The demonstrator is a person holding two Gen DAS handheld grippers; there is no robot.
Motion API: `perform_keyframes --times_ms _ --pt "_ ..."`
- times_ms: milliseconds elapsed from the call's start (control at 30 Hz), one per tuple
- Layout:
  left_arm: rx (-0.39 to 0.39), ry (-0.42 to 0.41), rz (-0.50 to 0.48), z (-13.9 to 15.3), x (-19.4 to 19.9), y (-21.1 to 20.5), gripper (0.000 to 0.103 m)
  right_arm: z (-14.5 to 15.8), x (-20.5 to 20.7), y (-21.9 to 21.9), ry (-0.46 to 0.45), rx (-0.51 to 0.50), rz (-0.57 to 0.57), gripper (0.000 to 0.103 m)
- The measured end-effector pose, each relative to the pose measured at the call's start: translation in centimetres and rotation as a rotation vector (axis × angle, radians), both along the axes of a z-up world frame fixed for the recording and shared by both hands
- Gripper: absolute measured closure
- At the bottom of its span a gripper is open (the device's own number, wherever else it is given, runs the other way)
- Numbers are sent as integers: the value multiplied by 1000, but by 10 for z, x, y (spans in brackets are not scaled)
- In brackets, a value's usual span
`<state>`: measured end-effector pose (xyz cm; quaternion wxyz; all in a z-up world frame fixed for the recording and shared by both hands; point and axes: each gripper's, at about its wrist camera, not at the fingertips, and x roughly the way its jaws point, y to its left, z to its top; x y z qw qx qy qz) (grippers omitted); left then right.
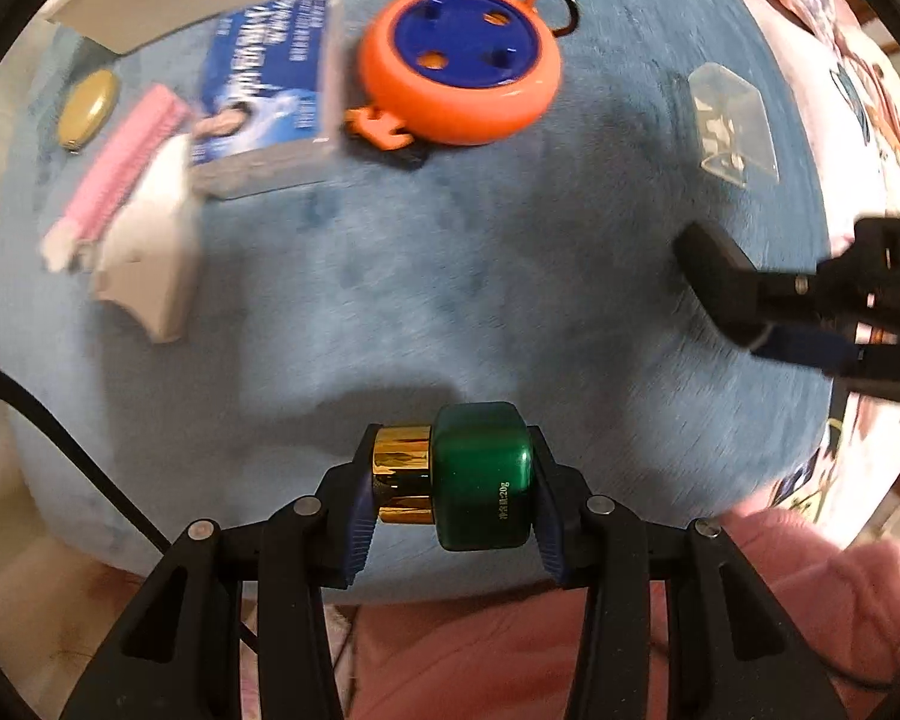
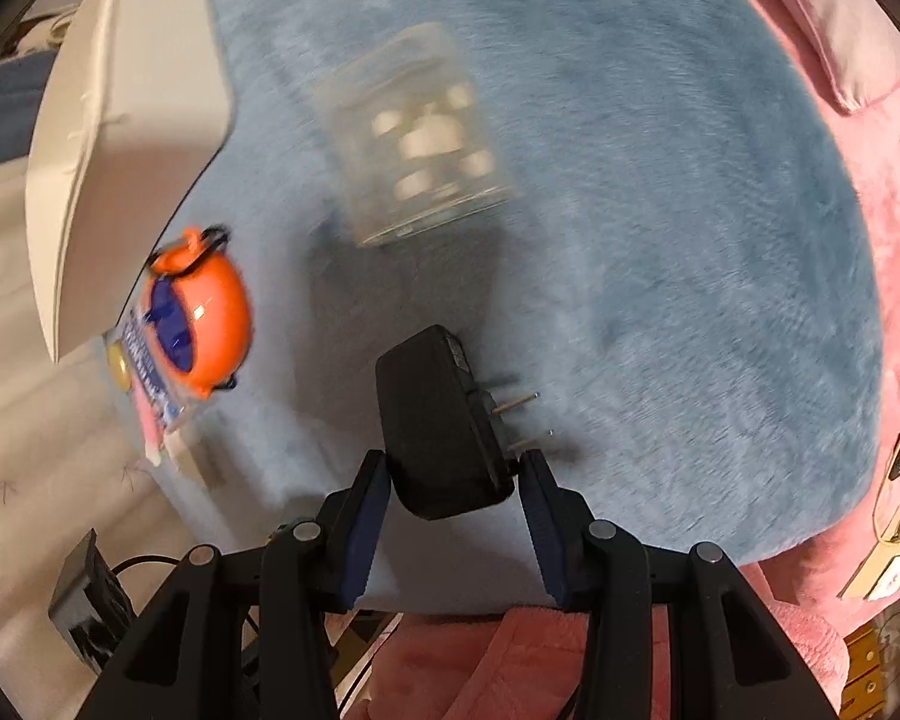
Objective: Organize rigid objects
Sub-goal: 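Grasp the green-gold cylinder with the left tool while the right tool grasps the black charger plug, then lift the cylinder and plug and carry both over the tray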
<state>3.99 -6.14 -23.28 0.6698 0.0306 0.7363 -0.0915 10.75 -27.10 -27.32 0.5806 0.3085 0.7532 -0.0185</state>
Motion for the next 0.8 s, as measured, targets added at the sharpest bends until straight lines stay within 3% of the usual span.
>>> perform_keyframes --times_ms 333,633,800 --pt "76 -70 8 53 4 81 56 36 14 72 -113 6 84 59" --pt "152 -251 -28 120 61 102 56 83 44 144 -289 -37 193 59" --pt "153 -351 -51 146 97 95 56 112 64 158 -428 -86 244 59"
